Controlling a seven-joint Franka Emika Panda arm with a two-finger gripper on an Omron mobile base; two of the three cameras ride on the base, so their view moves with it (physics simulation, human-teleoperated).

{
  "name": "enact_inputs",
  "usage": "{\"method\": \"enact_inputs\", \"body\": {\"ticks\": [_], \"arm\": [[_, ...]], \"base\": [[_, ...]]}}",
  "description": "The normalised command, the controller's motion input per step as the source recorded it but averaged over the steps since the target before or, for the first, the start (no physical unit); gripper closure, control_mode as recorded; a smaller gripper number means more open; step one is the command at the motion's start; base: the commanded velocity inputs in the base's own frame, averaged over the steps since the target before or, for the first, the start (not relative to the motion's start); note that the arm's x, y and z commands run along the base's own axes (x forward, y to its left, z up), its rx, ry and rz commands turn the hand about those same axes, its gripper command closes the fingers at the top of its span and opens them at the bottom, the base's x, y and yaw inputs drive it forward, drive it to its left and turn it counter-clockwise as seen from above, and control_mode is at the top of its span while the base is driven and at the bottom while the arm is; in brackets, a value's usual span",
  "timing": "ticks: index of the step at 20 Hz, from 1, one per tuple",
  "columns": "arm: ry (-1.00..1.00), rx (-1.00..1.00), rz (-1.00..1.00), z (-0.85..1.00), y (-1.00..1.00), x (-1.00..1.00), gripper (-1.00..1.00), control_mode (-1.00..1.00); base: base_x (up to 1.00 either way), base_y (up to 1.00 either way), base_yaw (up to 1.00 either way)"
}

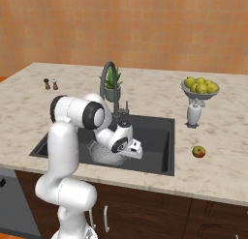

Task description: Put the colander in the sink, put the apple in the colander, and turn on the sink faucet and pour water over the colander.

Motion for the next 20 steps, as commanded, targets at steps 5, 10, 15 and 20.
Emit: {"method": "enact_inputs", "body": {"ticks": [5, 10, 15, 20], "arm": [[0.0, 0.0, 0.0, -0.17, 0.0, 0.05, 1.0, -1.0], [0.0, 0.0, -0.01, -0.12, 0.0, 0.11, 1.0, -1.0], [0.0, -0.01, -0.01, -0.03, 0.01, 0.01, -1.0, -1.0], [0.0, -0.01, -0.05, 0.03, 0.0, -0.02, -1.0, -1.0]], "base": [[0.0, 0.0, 0.0], [0.0, 0.0, 0.0], [0.0, 0.0, 0.0], [0.0, 0.0, 0.0]]}}
